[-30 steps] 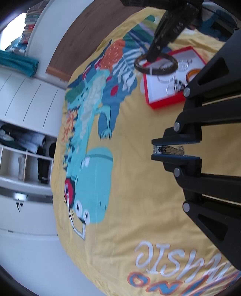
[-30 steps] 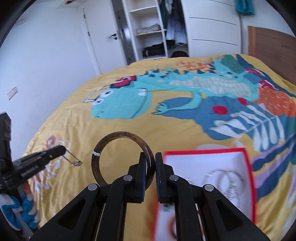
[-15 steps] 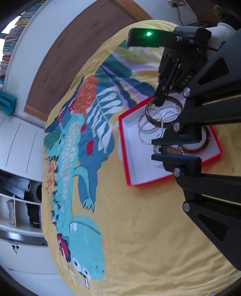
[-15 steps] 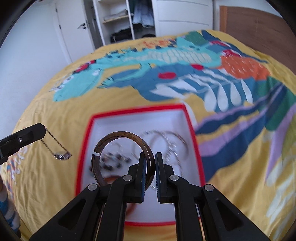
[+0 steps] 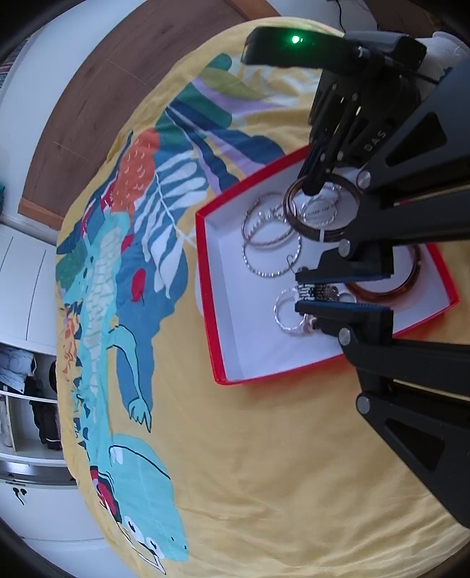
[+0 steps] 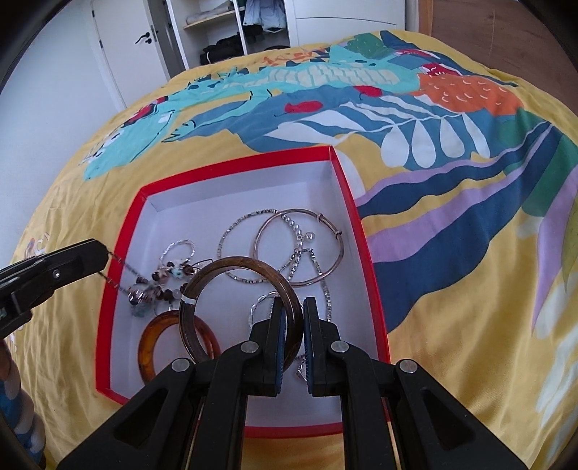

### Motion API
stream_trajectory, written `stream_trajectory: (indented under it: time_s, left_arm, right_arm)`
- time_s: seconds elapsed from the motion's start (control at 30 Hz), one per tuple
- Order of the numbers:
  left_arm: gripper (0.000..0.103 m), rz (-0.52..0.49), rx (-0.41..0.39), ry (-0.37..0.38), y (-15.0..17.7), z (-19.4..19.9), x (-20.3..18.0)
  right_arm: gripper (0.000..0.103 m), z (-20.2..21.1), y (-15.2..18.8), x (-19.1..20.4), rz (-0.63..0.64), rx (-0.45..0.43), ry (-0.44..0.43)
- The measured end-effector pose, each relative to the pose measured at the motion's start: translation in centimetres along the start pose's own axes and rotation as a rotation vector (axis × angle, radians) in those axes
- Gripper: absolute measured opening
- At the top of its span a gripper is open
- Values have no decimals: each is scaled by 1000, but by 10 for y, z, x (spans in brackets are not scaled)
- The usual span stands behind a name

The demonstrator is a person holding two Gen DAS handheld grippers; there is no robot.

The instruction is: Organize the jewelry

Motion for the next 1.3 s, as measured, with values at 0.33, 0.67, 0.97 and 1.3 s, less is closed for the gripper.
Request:
stream_trajectory:
  time_s: [0.33,0.67,0.97,1.3]
  left_arm:
    - [8,2,44,-48,13,-22,8]
    - [10,16,50,-56,15,-18,15]
    - [21,-4,7,-58,17,27,1]
    - [36,21,-70,-135,33,105,6]
  right_arm:
    - [9,-14,5,-3,5,32,21]
    - [25,-5,6,-3,-13,20,31]
    - [40,40,4,11,-35,-52,15]
    - [64,104,17,50,-33,-133,-6]
Point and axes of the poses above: each gripper's, at about its wrist camera, not at the fingertips, and z roughly against the way its jaws point, x to its left, y to its underside, the point moved 6 cm from there along -z, roughly the way its jaws point
